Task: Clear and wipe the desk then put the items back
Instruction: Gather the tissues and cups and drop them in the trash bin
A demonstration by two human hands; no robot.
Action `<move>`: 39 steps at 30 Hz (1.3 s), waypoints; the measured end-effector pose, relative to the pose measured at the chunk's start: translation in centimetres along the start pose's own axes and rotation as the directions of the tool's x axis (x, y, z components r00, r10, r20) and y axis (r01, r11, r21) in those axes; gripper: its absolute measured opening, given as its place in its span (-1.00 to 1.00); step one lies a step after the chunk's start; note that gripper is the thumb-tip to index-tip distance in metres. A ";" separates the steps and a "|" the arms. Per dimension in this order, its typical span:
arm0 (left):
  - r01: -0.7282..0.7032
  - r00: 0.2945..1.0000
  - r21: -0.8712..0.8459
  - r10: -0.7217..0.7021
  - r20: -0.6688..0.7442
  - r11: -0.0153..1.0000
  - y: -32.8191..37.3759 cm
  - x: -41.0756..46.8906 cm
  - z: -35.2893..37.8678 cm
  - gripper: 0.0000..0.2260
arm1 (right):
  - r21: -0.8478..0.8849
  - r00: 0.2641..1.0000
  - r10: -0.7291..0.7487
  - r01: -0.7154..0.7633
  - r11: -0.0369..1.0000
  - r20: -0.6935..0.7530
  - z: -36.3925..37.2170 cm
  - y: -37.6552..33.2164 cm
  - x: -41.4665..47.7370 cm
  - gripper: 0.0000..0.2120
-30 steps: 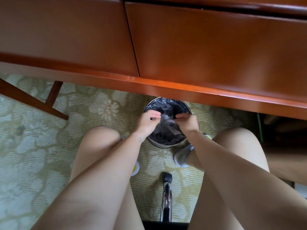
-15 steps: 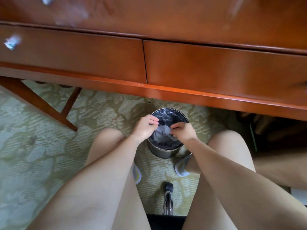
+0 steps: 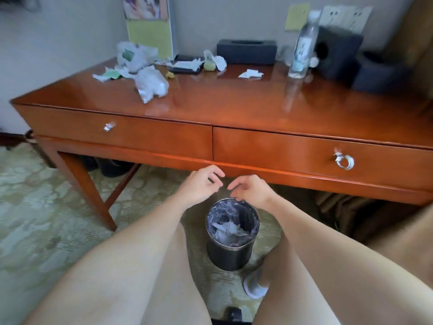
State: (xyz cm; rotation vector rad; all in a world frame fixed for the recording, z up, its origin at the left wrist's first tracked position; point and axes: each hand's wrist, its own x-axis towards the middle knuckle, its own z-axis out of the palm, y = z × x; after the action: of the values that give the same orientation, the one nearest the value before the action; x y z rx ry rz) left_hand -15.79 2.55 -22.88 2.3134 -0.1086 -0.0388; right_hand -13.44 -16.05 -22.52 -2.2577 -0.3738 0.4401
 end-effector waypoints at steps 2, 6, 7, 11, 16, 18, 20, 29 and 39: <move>-0.052 0.996 0.046 0.055 -0.074 0.998 2.0 -0.3 -2.0 -0.88 | -0.016 0.997 -0.080 0.080 0.997 -0.012 -2.2 -2.3 -1.0 -0.79; -0.153 0.954 0.127 0.180 -0.241 0.980 5.6 0.2 -5.8 -0.90 | -0.043 0.972 -0.214 0.210 0.977 -0.095 -6.8 -6.1 -1.9 -0.85; -0.171 0.939 0.140 0.204 -0.276 0.975 6.3 0.6 -6.7 -0.91 | -0.035 0.964 -0.232 0.230 0.973 -0.131 -8.0 -6.8 -2.0 -0.85; -0.185 0.918 0.138 0.221 -0.328 0.973 8.7 3.0 -9.0 -0.90 | -0.002 0.927 -0.235 0.245 0.970 -0.292 -12.7 -8.1 -1.5 -0.87; -0.155 0.948 0.166 0.194 -0.253 0.974 10.3 7.6 -10.2 -0.86 | -0.029 0.908 -0.100 0.097 0.995 -0.407 -16.3 -6.5 1.2 -0.86; -0.146 0.959 0.191 0.186 -0.212 0.971 10.6 10.2 -10.5 -0.84 | -0.053 0.913 -0.057 0.039 0.998 -0.403 -17.5 -5.9 2.9 -0.87; -0.144 0.964 0.208 0.184 -0.191 0.967 10.7 13.0 -10.8 -0.82 | -0.063 0.917 -0.014 -0.012 0.998 -0.399 -18.7 -5.6 4.9 -0.88; -0.006 0.976 0.381 0.088 -0.197 0.924 8.2 25.6 -15.4 -0.70 | -0.180 0.896 -0.026 -0.061 0.982 -0.444 -22.2 -6.5 18.9 -0.71; -0.037 0.989 0.756 0.131 -0.065 0.653 6.2 39.1 -17.0 -0.60 | -0.456 0.918 -0.178 -0.003 0.890 -0.355 -22.8 -6.5 30.7 -0.62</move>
State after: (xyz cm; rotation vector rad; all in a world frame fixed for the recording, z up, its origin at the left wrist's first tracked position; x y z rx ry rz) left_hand 23.82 7.25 -6.60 3.1489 -0.2057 0.2359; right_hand 22.98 -14.44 -9.17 -2.6873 -0.3982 -0.1744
